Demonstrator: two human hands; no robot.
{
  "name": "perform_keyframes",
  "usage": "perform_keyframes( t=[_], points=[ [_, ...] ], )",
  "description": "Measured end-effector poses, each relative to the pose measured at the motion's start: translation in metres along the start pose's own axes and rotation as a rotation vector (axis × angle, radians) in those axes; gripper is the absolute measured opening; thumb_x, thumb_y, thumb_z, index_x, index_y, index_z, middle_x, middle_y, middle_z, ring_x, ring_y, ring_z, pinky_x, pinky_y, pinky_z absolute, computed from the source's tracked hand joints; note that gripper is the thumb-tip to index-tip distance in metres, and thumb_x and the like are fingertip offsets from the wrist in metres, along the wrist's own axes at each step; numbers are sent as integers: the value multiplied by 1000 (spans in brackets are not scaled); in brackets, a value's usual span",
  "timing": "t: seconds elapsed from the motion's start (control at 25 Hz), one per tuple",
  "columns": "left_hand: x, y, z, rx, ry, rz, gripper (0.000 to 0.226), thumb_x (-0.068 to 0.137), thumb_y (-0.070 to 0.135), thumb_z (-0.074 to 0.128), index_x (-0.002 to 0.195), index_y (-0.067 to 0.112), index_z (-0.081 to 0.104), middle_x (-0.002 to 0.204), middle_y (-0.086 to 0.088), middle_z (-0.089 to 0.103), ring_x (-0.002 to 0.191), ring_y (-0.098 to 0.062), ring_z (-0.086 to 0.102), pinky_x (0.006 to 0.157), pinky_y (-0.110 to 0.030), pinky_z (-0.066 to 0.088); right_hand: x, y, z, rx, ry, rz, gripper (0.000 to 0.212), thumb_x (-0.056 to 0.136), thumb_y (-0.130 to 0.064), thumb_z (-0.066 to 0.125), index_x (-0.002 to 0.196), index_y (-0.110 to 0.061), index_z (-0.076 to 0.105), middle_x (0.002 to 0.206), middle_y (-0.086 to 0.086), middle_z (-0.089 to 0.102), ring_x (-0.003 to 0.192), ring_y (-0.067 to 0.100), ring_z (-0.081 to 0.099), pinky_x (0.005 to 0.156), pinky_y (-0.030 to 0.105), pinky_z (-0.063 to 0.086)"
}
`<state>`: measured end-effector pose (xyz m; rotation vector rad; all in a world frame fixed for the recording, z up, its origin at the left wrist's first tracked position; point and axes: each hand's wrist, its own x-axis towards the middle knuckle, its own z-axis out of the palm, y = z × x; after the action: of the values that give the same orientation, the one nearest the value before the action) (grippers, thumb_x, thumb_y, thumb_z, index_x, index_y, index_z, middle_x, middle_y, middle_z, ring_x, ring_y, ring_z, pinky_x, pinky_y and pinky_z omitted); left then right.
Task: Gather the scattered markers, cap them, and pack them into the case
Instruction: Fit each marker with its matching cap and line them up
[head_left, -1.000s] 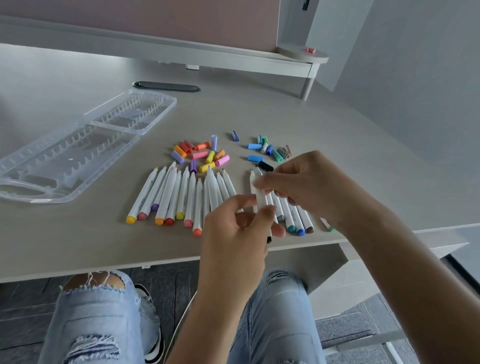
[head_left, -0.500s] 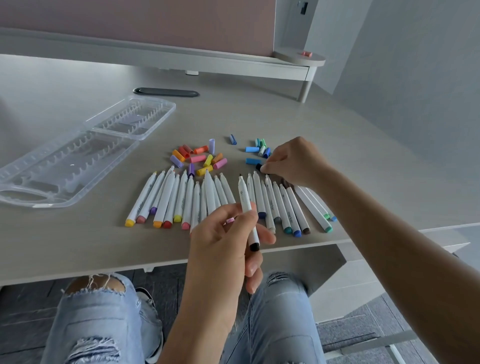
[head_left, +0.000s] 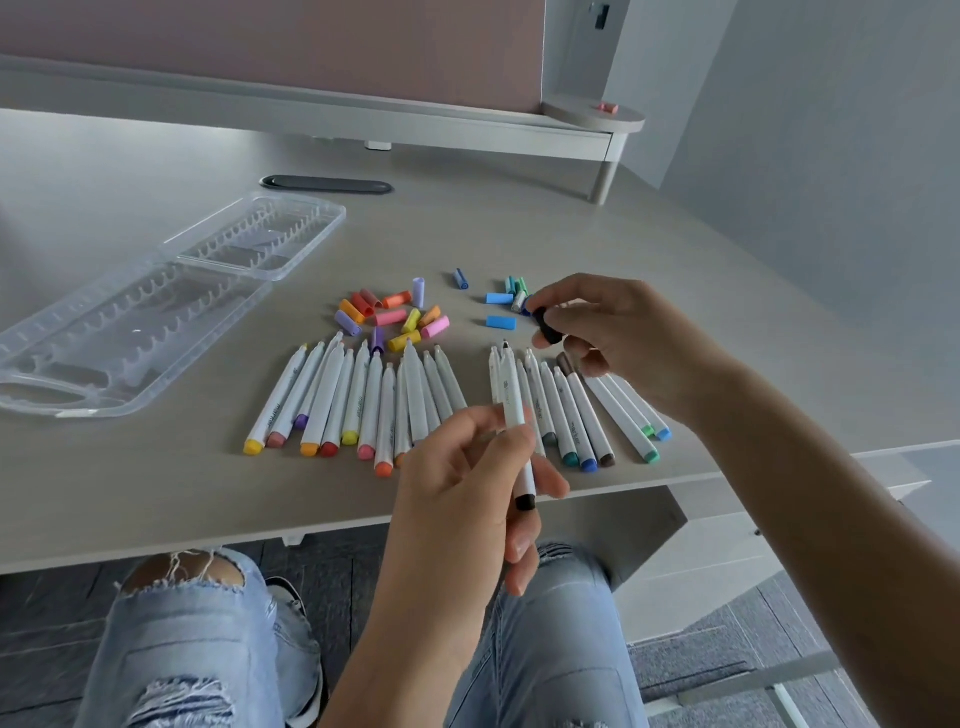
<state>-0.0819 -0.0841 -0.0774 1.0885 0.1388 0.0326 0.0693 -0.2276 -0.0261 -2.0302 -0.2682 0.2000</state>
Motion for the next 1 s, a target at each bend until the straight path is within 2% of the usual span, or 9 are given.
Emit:
perform_keyframes(
  t=[0.12, 0.24, 0.48, 0.72, 1.0],
  points=[
    [-1, -3, 5, 25, -43, 1, 14, 99, 13, 57, 105, 7, 68, 72, -15, 65, 39, -18, 29, 39, -20, 31, -19, -2, -10, 196, -89, 35, 25, 106, -11, 54, 110, -19, 77, 93, 8, 73, 74, 21, 46, 66, 29, 46],
    [-2, -5, 11, 43, -88, -1, 14, 98, 11, 57, 99, 9, 71, 71, -13, 63, 39, -18, 29, 40, -19, 30, -31, -3, -17, 265, -121, 41, 22, 105, -12, 55, 113, -16, 75, 98, 8, 76, 69, 15, 51, 70, 30, 47],
    [-6, -10, 19, 77, -154, -17, 13, 99, 11, 56, 95, 7, 68, 73, -15, 62, 40, -19, 30, 39, -20, 31, -42, -4, -24, 221, -83, 26, 17, 103, -11, 59, 114, -9, 71, 100, 12, 78, 64, 13, 48, 63, 27, 43],
    [-4, -14, 22, 113, -159, 12, 12, 100, 13, 56, 102, 8, 66, 74, -10, 64, 43, -21, 33, 42, -23, 33, -51, 4, -29, 169, -81, -3, 14, 97, -12, 67, 109, -11, 74, 101, 13, 78, 64, 14, 51, 63, 29, 43],
    [-2, -26, 40, 95, -131, -3, 7, 103, 10, 52, 103, 5, 56, 66, -8, 56, 42, -17, 29, 42, -23, 21, -68, 13, -23, 168, -5, -29, 12, 98, -11, 68, 107, -11, 74, 97, 13, 78, 60, 15, 45, 56, 25, 41]
  ],
)
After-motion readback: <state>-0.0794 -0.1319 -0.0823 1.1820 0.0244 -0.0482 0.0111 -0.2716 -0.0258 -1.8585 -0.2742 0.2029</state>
